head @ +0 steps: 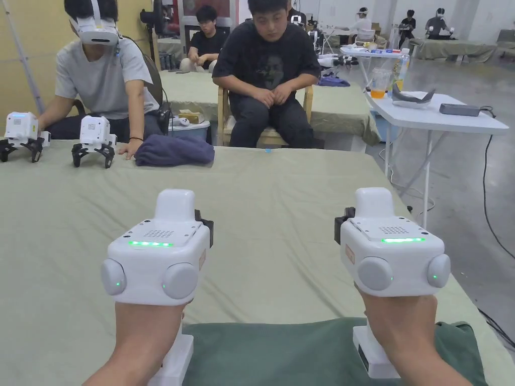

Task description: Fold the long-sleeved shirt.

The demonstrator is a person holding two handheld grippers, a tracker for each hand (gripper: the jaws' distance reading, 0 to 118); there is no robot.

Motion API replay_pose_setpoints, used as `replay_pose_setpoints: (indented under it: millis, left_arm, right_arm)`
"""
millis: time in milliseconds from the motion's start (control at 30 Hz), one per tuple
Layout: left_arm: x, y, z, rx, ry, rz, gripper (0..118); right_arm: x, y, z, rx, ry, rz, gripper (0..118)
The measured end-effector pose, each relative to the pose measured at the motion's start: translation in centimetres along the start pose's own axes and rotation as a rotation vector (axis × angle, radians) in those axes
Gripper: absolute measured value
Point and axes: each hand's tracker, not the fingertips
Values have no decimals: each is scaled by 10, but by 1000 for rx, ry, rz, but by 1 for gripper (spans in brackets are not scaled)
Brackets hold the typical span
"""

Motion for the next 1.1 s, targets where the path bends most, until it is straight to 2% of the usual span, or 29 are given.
replay_pose_setpoints:
  millis: [33, 67, 100, 133, 167, 200, 233, 267, 367, 467, 500, 533, 600, 667, 700, 800, 867, 967, 1067, 1100]
  left_arm:
    - [-3, -1, 1, 11, 36, -29, 15]
    - [-13, -3, 4, 6, 62, -68, 48]
    - [-20, -6, 6, -7, 53, -102, 95]
    - [-32, -10, 8, -23, 34, -143, 118]
    - [-44, -17, 6, -104, -30, -173, 118]
    - [-64, -34, 13, -91, -63, -161, 118]
    - [-77, -48, 16, -232, -84, -168, 118]
    - [-93, -60, 16, -295, -185, -175, 118]
    - [-154, -81, 1, -595, -280, 6, 118]
    - [-193, -129, -14, -741, -249, 134, 118]
    - [-202, -142, -17, -755, -241, 200, 118]
    - [-209, -153, -21, -784, -296, 322, 118]
    - [-215, -168, -26, -779, -507, 520, 118]
    - [-202, -175, -24, -782, -602, 546, 118]
    - [-199, -176, -27, -756, -602, 488, 118]
    - [-200, -183, -38, -778, -648, 569, 118]
    - [-203, -180, -43, -778, -761, 637, 118]
    - [-189, -187, -52, -792, -823, 621, 118]
    - [-183, -195, -68, -784, -896, 789, 118]
    - [-178, -195, -69, -780, -909, 801, 118]
  right_arm:
    - [1, -1, -2, -4, 3, -1, 8]
    - [2, -3, -3, -15, 15, -6, 8]
    - [2, -6, -4, -26, 22, -11, 8]
    - [4, -9, -5, -38, 30, -16, 8]
    - [6, -13, -6, -51, 36, -16, 8]
    - [9, -18, -6, -57, 40, -9, 8]
    - [11, -22, -6, -65, 46, -1, 8]
    - [14, -27, -6, -75, 58, 8, 8]
    - [18, -39, -7, -105, 70, 12, 8]
    - [20, -50, -11, -138, 120, -19, 8]
    - [20, -54, -12, -144, 132, -26, 8]
    - [18, -57, -13, -149, 124, -25, 8]
    - [17, -63, -15, -172, 128, -19, 8]
    - [19, -67, -16, -185, 136, -23, 8]
    - [20, -68, -16, -186, 132, -24, 8]
    - [22, -70, -16, -198, 127, -41, 8]
    - [23, -72, -16, -199, 131, -53, 8]
    - [19, -75, -21, -208, 131, -60, 8]
    - [15, -74, -26, -221, 141, -64, 8]
    - [13, -73, -26, -223, 143, -66, 8]
